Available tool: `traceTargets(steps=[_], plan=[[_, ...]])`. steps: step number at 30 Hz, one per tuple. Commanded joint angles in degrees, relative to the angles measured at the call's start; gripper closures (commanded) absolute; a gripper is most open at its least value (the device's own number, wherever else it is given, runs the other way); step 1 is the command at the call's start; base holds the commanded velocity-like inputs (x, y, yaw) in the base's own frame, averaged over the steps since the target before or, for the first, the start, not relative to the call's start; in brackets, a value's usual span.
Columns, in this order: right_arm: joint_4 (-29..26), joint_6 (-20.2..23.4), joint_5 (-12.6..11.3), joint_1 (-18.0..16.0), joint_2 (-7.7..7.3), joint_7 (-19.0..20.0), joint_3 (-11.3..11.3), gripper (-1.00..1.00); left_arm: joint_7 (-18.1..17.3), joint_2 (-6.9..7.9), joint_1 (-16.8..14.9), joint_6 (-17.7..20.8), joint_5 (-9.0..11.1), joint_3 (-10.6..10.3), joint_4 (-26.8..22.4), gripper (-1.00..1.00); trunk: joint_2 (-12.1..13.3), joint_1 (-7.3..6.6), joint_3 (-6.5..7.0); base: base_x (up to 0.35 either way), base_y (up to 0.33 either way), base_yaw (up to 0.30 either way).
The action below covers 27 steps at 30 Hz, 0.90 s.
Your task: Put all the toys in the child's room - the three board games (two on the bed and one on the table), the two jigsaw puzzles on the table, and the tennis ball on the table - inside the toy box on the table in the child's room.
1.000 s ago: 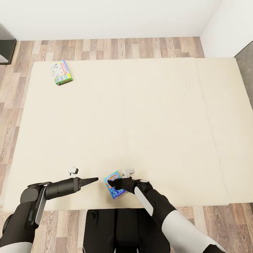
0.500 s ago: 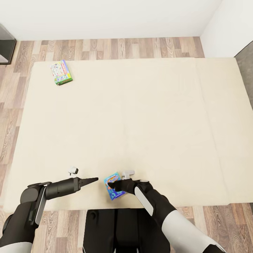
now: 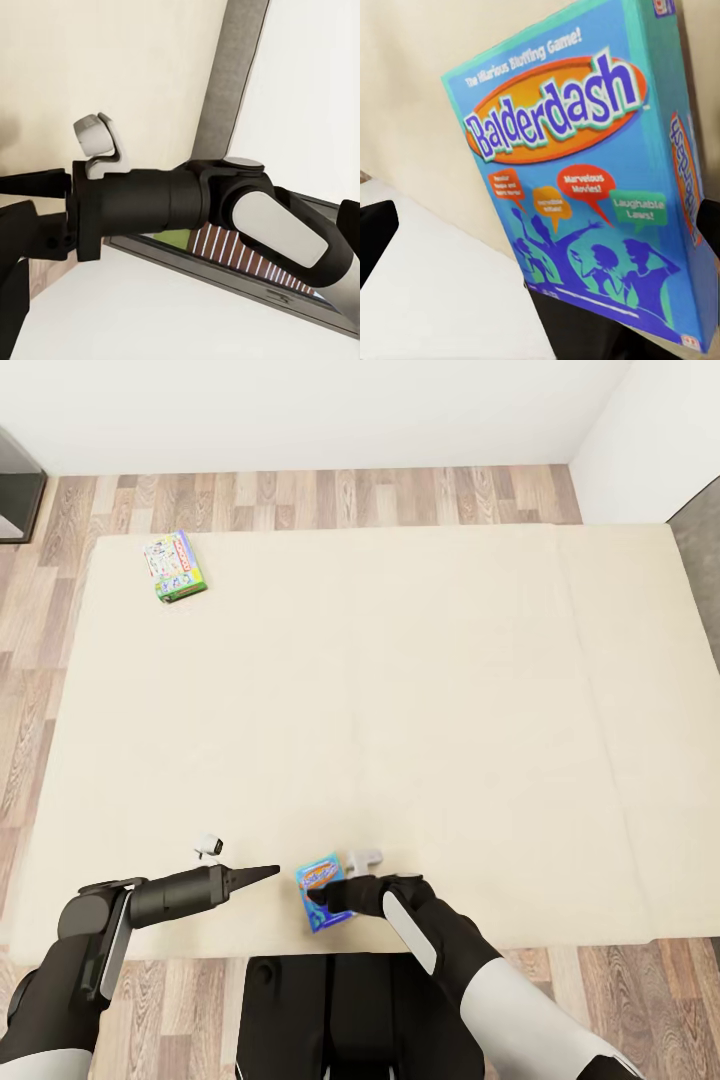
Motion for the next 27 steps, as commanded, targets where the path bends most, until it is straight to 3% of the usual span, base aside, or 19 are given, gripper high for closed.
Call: traceTargets(steps=[1,27], plan=[[-0.03,0.35,-0.01,-0.02,0.00,0.07,0.00,-1.00,-0.24,0.00,-0.01,0.61,-0.04,0.02,-0.01,-1.00,-0.09,0.03,-0.05,0.000,0.000,0.000],[0.47,1.34,0.08,-0.02,0.00,0.16,0.10,-1.00,-0.20,-0.04,-0.01,0.54,-0.04,-0.02,-0.01,-1.00,-0.09,0.03,-0.05,0.000,0.000,0.000]])
